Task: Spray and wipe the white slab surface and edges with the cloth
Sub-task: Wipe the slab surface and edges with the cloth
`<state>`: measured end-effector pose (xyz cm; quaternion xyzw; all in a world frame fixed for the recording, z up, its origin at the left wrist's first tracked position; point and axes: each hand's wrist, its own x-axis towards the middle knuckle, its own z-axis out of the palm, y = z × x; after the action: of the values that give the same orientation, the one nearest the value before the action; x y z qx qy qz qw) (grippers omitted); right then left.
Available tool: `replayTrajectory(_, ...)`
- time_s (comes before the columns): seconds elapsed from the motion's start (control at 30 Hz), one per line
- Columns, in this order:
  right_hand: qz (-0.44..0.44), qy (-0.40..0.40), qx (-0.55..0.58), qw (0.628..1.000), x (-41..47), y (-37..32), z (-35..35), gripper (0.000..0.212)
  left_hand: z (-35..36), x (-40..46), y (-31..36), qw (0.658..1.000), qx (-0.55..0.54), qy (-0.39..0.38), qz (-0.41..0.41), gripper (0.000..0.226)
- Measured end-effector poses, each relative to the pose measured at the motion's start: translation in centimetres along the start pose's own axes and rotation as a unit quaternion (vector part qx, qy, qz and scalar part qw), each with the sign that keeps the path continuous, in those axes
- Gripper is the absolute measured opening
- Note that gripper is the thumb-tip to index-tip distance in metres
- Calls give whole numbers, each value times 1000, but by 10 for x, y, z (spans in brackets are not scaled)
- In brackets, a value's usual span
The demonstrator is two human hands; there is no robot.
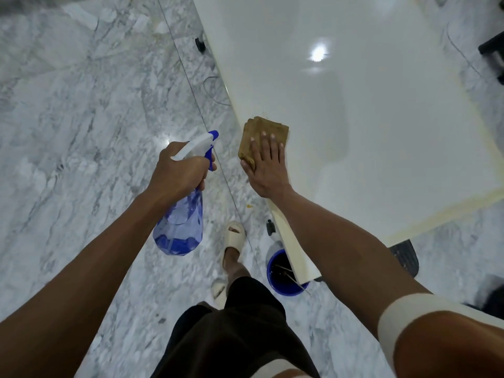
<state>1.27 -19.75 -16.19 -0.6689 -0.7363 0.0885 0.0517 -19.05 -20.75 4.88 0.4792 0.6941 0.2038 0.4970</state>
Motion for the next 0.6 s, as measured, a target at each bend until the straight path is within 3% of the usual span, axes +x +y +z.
replayTrajectory(0.6,39,-47,-6,998,-236,14,0,71,79,-183,-80,998,-3,-58,18,22)
